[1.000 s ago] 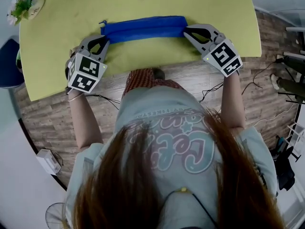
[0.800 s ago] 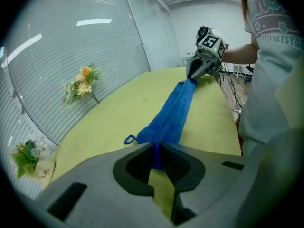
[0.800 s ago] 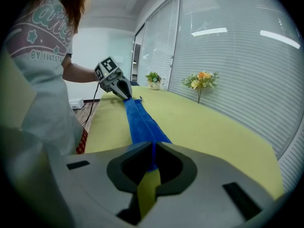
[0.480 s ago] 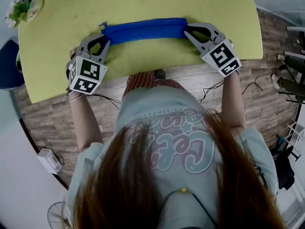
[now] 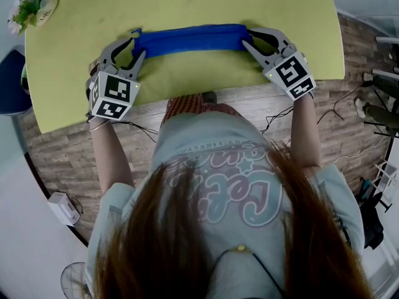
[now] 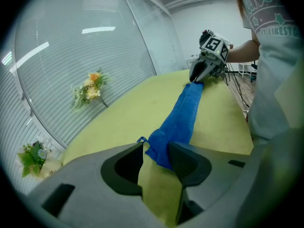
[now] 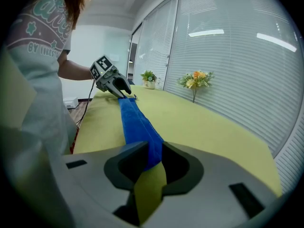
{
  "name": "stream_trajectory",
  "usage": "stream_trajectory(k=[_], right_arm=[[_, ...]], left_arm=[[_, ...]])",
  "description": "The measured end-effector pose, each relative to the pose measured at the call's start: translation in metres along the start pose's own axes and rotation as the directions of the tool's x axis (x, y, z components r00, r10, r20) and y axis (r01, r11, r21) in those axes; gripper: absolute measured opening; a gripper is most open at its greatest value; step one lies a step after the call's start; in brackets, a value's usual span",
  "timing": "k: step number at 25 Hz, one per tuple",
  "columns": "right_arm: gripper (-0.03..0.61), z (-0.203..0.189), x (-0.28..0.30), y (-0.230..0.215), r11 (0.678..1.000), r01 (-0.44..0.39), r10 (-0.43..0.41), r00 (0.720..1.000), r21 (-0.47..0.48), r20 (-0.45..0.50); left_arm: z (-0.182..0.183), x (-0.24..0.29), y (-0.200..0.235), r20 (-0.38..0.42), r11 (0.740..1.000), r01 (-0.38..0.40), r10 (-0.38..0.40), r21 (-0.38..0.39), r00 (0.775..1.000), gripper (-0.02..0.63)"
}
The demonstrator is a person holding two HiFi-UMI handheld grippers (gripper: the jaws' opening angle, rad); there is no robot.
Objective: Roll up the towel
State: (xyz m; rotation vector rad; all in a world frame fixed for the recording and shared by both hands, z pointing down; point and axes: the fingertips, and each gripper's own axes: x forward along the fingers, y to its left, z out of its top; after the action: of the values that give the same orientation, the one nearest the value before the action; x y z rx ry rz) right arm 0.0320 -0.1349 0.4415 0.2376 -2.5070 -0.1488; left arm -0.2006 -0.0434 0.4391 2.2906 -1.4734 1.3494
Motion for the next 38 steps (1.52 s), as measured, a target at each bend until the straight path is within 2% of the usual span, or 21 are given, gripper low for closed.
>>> stream_trajectory(k=[4, 10, 16, 21, 23, 27, 30, 34, 38], right_arm=[[0.126, 0.004, -0.007, -0.005, 1.000, 0.028, -0.029, 0.999, 0.010, 0.029], [0.166, 0.002, -0.019, -0.006, 1.000, 0.019, -0.020, 0.999, 0.014, 0.041], [0.173, 0.003, -0.025, -0.007, 1.000, 0.005, -0.007, 0.997, 0.021, 0.078], [0.175, 0.011, -0.035, -0.009, 0.999, -0.016, 0.010, 0.989, 0.041, 0.148], [0.175, 0.015, -0.040, -0.013, 1.000, -0.001, -0.003, 0.987, 0.028, 0.160], [0.167, 0.021, -0.043, -0.002, 1.000, 0.000, 0.005, 0.989, -0.028, 0.148], [0.160, 0.026, -0.042, 0.017, 0.998, -0.032, 0.041, 0.987, -0.057, 0.153], [0.143, 0.024, -0.037, 0.039, 0.993, -0.079, 0.092, 0.986, -0.092, 0.140], [0.132, 0.011, -0.025, 0.047, 0.988, -0.087, 0.097, 0.993, -0.125, 0.073]], left_arm=[[0.002, -0.005, 0.005, 0.014, 1.000, -0.024, 0.024, -0.020, 1.000, 0.156], [0.012, -0.017, 0.015, 0.071, 0.996, -0.040, 0.046, -0.076, 0.996, 0.156], [0.004, -0.025, 0.023, 0.052, 0.992, -0.099, 0.103, -0.073, 0.993, 0.156], [0.015, -0.040, 0.027, 0.114, 0.986, -0.132, 0.143, -0.103, 0.983, 0.156], [0.021, -0.045, 0.025, 0.139, 0.985, -0.133, 0.147, -0.109, 0.979, 0.156], [0.031, -0.044, 0.004, 0.174, 0.994, -0.098, 0.105, -0.052, 0.979, 0.156], [0.037, -0.036, -0.022, 0.176, 0.999, -0.041, 0.041, 0.000, 0.984, 0.156], [0.045, -0.029, -0.052, 0.180, 0.999, 0.026, -0.031, 0.028, 0.983, 0.156], [0.040, -0.018, -0.065, 0.131, 0.996, 0.057, -0.067, 0.076, 0.989, 0.156]])
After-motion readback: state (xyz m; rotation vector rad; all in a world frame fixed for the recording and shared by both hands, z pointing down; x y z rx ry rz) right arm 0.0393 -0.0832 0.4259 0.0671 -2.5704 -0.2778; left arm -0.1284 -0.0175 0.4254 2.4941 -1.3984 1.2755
